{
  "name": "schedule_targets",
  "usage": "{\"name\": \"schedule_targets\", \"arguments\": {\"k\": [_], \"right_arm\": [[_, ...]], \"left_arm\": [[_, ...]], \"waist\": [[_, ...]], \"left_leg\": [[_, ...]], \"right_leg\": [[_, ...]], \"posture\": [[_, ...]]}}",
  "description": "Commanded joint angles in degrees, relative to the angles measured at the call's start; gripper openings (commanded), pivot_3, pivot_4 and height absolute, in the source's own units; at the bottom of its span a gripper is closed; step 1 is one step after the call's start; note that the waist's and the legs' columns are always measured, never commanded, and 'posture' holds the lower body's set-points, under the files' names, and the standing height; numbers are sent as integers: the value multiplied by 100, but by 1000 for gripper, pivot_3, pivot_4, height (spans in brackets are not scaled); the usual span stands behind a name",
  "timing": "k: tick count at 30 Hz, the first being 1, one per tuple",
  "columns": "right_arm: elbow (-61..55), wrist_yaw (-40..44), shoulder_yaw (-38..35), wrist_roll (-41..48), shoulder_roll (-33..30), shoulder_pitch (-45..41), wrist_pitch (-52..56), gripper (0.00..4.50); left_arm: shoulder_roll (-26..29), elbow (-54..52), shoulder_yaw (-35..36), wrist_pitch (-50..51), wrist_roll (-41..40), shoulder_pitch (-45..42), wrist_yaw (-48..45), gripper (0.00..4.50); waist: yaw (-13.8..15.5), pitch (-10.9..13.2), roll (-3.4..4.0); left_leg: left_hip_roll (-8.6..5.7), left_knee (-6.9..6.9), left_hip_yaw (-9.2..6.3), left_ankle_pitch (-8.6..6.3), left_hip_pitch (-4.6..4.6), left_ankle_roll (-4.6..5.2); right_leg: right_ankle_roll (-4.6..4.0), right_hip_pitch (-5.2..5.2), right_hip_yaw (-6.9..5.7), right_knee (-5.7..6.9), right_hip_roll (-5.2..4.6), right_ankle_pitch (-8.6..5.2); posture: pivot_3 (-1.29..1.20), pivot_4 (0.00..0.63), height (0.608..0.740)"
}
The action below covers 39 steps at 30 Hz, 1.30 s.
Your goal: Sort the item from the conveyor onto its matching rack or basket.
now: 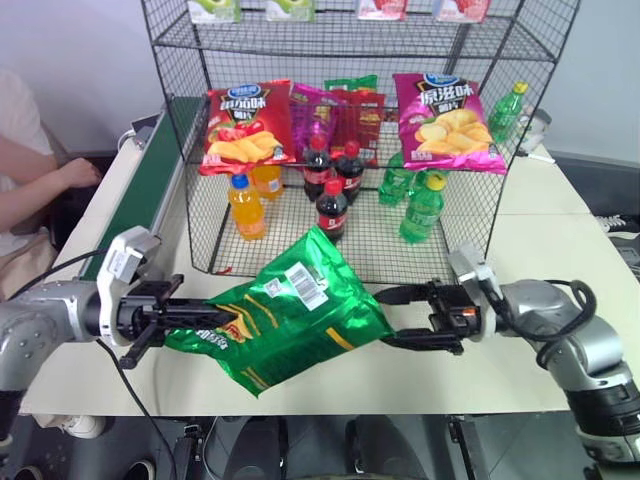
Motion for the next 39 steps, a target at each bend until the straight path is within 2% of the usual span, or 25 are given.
{"name": "schedule_targets", "arguments": {"k": [1, 11, 15, 21, 29, 30, 32, 33, 36, 37, 39], "right_arm": [[-266, 227, -158, 451, -161, -6, 322, 3430], [-215, -93, 163, 353, 305, -414, 379, 3430], [-174, -87, 558, -33, 462, -487, 140, 3430], [-34, -380, 527, 169, 878, -679, 400, 3430], [-235, -436, 726, 8, 979, -753, 396, 3430], [-223, -464, 734, 30, 1002, -781, 442, 2892], [-240, -520, 725, 107, 1047, -822, 530, 2216], [-263, -563, 718, 170, 1068, -845, 606, 1619], [-292, -561, 821, 16, 1040, -820, 506, 310], [-280, -534, 854, -36, 1019, -806, 470, 68], [-230, -510, 882, -114, 1009, -797, 390, 68]], "left_arm": [[-104, 104, 135, -31, 31, -161, -130, 114], [-197, -314, 89, -98, 227, 135, -240, 114], [-335, -390, 59, -148, 328, 28, -145, 114], [-509, -675, -8, -213, 439, 10, 117, 114], [-884, -629, 2, -159, 393, -147, 485, 114], [-916, -652, -12, -168, 424, -137, 502, 0], [-936, -706, -57, -185, 482, -102, 519, 0], [-942, -743, -76, -169, 483, -87, 544, 0], [-1030, -768, -49, -53, 366, -185, 708, 0], [-1053, -766, -34, -52, 352, -212, 729, 0], [-1107, -758, 16, 0, 279, -247, 799, 0]], "waist": [[0, 1, -1], [20, 1, -2], [33, 1, -2], [10, 2, -2], [20, 2, -3], [19, 2, -2], [11, 2, -2], [4, 2, -2], [3, 2, -2], [5, 2, -2], [6, 2, -2]], "left_leg": [[1, 0, -1, 0, 0, 0], [2, 0, -3, 0, 0, 0], [-1, 1, -3, 0, -4, 0], [-1, 0, -3, 0, -4, 0], [-1, 0, -4, 0, -4, 0], [-1, 1, -5, 0, -4, 0], [-1, 0, -4, 0, -4, 0], [-1, 0, -5, 0, -4, 0], [-1, -1, -5, 0, -4, 0], [0, -1, -5, 0, -4, 0], [-1, -1, -5, 0, -4, 0]], "right_leg": [[0, 0, 0, 0, 0, 0], [0, 0, 1, 0, -2, 0], [0, -1, 0, -4, -6, 0], [0, -1, 0, -3, -5, 0], [0, -1, -1, -3, -5, 0], [0, -1, -1, -3, -5, 0], [0, -2, -1, -3, -6, 0], [0, -2, -1, -3, -5, 0], [0, -2, -1, -3, -5, 0], [0, -2, -2, -3, -5, 0], [0, -2, -1, -3, -5, 0]], "posture": [[0, 150, 739], [0, 150, 739], [0, 150, 739], [0, 150, 739], [0, 150, 739], [0, 150, 739], [0, 150, 739], [0, 150, 739], [0, 150, 739], [0, 150, 739], [0, 150, 739]]}}
